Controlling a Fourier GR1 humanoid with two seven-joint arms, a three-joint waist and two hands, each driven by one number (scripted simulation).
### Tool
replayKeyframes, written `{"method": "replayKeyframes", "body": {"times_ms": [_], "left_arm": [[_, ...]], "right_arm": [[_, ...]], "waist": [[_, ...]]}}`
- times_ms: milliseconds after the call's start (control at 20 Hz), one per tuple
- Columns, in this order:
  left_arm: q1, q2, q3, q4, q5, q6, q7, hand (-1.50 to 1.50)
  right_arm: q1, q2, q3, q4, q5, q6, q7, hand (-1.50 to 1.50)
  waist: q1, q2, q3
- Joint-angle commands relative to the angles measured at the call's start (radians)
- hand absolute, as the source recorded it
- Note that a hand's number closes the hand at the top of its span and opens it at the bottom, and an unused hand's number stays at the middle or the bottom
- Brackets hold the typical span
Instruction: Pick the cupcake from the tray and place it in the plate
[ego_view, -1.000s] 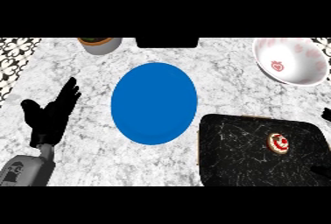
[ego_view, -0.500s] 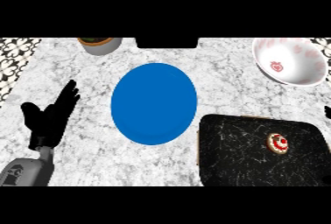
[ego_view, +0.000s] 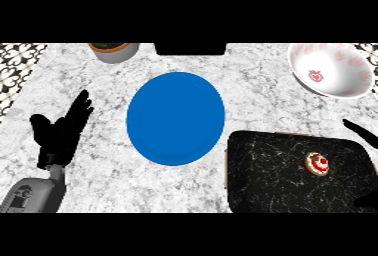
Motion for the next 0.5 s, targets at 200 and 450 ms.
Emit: {"method": "replayKeyframes", "body": {"times_ms": [200,450], "left_arm": [[0.068,-0.029,0.009,-0.045,-0.028,-0.016,-0.019,0.0],[0.004,-0.039,0.052,0.033,-0.046,-0.06,-0.013,0.0]], "right_arm": [[0.001,0.014,0.051,-0.11,0.135,0.05,0.186,-1.5],[-0.094,0.065,0.034,0.033,0.22,0.106,0.136,-1.5]], "waist": [[0.003,0.0,0.0],[0.004,0.002,0.001]]}}
